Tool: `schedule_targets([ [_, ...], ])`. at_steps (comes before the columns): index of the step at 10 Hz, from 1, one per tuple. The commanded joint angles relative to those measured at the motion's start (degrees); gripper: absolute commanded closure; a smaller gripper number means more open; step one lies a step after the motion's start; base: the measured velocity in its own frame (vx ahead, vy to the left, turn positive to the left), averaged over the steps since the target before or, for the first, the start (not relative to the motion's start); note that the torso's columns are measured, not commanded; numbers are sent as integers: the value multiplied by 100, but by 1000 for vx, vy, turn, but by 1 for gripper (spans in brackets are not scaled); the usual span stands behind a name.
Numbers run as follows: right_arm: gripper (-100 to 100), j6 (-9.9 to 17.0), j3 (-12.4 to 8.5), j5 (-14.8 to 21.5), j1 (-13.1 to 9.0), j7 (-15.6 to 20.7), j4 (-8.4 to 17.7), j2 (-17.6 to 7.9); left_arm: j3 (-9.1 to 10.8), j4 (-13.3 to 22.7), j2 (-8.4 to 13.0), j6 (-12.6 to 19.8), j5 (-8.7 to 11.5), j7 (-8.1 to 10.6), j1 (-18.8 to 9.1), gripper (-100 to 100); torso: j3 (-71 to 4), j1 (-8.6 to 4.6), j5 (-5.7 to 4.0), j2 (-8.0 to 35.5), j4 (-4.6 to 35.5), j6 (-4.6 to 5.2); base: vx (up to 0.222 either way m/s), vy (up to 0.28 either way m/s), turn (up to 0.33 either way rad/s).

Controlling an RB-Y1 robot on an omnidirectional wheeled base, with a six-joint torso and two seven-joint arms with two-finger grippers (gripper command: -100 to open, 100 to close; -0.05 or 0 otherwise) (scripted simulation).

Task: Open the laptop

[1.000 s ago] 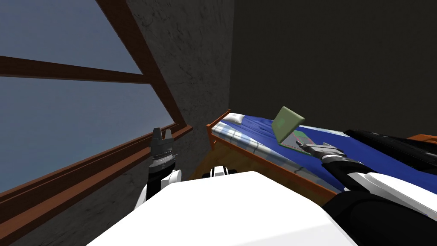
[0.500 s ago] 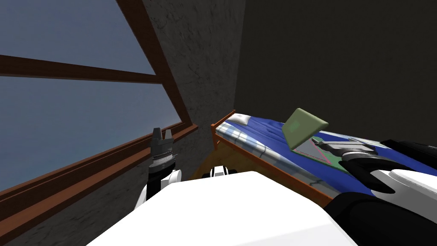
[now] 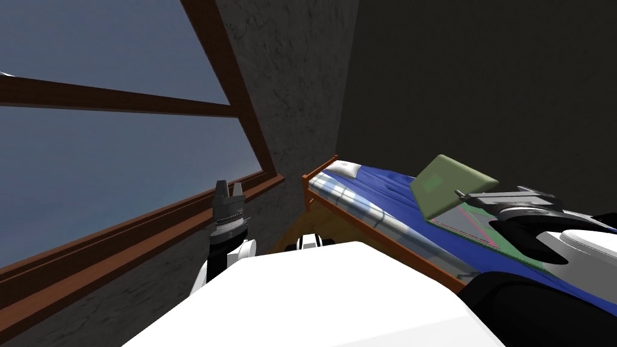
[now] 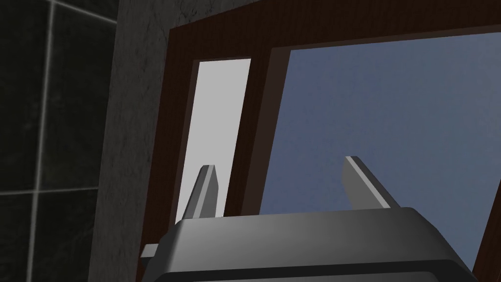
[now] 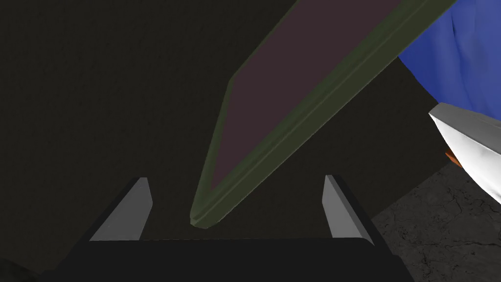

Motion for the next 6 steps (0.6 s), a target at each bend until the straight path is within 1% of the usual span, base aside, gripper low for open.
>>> schedule_targets([
  [1, -100, -1, -22, -44, 28, -9, 18, -53, 1, 0, 1, 0, 0, 0, 1, 0, -10, -24, -5, -17, -4, -3, 42, -50, 6],
  [2, 100, 0, -28, -50, 31, -12, 21, -61, 1, 0, 1, 0, 0, 0, 0, 0, -8, -6, -4, -10, -4, -4, 6, -6, 8],
  [3, 100, -108, -18, -204, -157, -151, 101, 20, 0, 0, 0, 0, 0, 0, 0, 0, 0, 14, 8, 3, 2, 1, -50, -31, 4],
  [4, 100, -160, -16, -281, -251, -221, 143, 60, 0, 0, 0, 0, 0, 0, -1, 0, 5, 15, 15, 17, -2, 2, -122, -96, 9],
  [5, 100, -264, -13, -435, -438, -360, 228, 140, 0, 0, 1, 0, 0, 0, -2, 0, 14, -8, 7, 30, 6, 8, -143, -112, -4],
  [6, 100, -316, -12, -512, -531, -429, 270, 181, 1, 1, 1, 1, 0, 0, -2, 0, 16, -12, 2, 28, 9, 9, -166, -109, -1],
])
